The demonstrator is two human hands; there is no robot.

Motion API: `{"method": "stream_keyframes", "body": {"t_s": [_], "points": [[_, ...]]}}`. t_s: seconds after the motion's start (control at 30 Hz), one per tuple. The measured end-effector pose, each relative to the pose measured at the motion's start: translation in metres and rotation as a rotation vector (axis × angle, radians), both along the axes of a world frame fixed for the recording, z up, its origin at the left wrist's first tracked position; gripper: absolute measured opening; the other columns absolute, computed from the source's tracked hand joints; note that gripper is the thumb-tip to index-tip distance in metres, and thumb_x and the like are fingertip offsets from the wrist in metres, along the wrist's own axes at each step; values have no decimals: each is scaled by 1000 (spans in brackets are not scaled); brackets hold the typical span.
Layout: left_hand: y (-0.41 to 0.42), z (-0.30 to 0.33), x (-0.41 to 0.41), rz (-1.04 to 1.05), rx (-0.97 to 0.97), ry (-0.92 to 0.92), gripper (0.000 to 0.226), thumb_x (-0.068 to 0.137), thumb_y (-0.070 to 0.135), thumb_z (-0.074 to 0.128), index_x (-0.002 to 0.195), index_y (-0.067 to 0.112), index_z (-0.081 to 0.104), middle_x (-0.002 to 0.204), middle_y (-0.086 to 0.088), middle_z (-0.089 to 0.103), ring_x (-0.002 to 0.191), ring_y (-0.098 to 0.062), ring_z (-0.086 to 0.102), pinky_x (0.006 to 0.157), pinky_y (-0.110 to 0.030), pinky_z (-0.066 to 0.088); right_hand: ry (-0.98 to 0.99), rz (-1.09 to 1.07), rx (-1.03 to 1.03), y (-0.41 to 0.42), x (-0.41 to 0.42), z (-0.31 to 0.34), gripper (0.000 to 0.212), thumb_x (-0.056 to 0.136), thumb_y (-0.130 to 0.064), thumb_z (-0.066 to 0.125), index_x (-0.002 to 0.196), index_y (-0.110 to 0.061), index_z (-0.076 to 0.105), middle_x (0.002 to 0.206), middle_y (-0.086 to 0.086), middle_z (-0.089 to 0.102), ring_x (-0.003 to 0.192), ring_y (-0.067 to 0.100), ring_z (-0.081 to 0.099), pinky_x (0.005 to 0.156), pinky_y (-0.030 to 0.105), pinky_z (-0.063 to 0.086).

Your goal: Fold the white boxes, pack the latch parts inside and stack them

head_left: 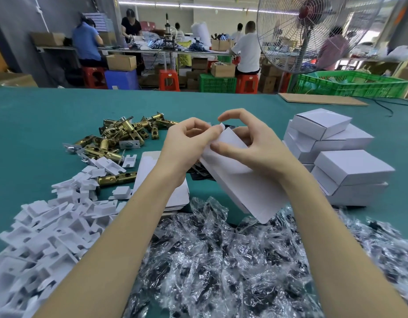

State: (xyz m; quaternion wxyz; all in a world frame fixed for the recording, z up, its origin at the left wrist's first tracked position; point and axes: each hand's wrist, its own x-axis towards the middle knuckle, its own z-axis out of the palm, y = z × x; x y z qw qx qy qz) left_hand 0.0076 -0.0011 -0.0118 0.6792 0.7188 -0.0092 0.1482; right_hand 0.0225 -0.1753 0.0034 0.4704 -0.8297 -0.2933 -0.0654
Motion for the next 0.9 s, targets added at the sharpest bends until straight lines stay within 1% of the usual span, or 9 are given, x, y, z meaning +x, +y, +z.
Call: {"method": "stream_keyframes", "body": {"t_s": [0.07, 0.17, 0.27, 0.33, 0.43, 0.5, 0.6, 0.77, 0.9], "points": [[0, 0, 0, -61, -36, 14, 4, 84, 31, 79, 81, 29, 77, 85, 7, 77, 78, -10, 68, 71, -29, 48, 30, -16, -45, -1, 1, 3, 58, 79, -49, 84, 127, -39, 52, 74, -14, 71, 62, -2, 58, 58, 7, 38], [-5, -4, 3, 22, -41, -56, 13, 90, 20, 76, 82, 29, 79, 84, 9, 78, 80, -5, 69, 72, -27, 53, 76, -110, -254, 1, 1, 5, 87, 64, -68, 83, 137, -46, 41, 103, -24, 68, 91, -10, 60, 68, 12, 43], [-6, -6, 5, 138, -44, -121, 9, 90, 20, 76, 85, 27, 78, 86, 11, 78, 86, -4, 70, 85, -32, 57, 82, -188, -462, 6, -2, 8, 103, 53, -81, 78, 139, -42, 38, 119, -17, 59, 104, 8, 60, 80, 30, 51], [-3, -5, 5, 175, -40, -140, 7, 89, 22, 77, 86, 29, 77, 86, 14, 76, 86, -3, 69, 83, -30, 56, 22, -233, -546, 11, -3, 10, 98, 54, -80, 77, 134, -37, 40, 111, -16, 59, 100, 17, 59, 81, 40, 53], [-2, -3, 4, 132, -70, -72, 10, 89, 23, 78, 83, 31, 77, 87, 12, 76, 87, -11, 69, 74, -34, 52, -135, -301, -652, 21, -4, 9, 74, 67, -66, 76, 122, -30, 43, 87, -19, 48, 86, 21, 53, 60, 32, 38], [-2, -4, 4, 127, -76, -46, 11, 89, 21, 78, 82, 30, 77, 85, 11, 76, 84, -10, 69, 71, -33, 51, -154, -279, -647, 24, -6, 7, 63, 72, -57, 75, 117, -28, 43, 83, -19, 44, 82, 21, 52, 54, 28, 29], [0, -3, 3, 131, -110, -33, 11, 85, 21, 82, 78, 28, 80, 83, 9, 78, 83, -10, 71, 74, -37, 57, -167, -258, -629, 24, -6, 7, 58, 72, -51, 75, 114, -25, 44, 84, -16, 46, 82, 22, 53, 52, 27, 28], [-10, -4, -1, 148, -129, -89, 9, 92, 23, 76, 88, 30, 81, 94, 12, 79, 98, -6, 72, 91, -34, 58, -221, -296, -603, 28, -5, 4, 54, 74, -55, 71, 109, -22, 45, 91, -8, 56, 82, 23, 55, 53, 26, 29], [-22, 0, -5, -19, -109, -68, 23, 104, 34, 56, 112, 32, 77, 115, 10, 76, 106, -10, 68, 94, -35, 56, -183, -395, -532, 24, -4, 6, 65, 70, -72, 67, 108, -23, 47, 85, -11, 55, 81, 24, 56, 57, 31, 38]]}}
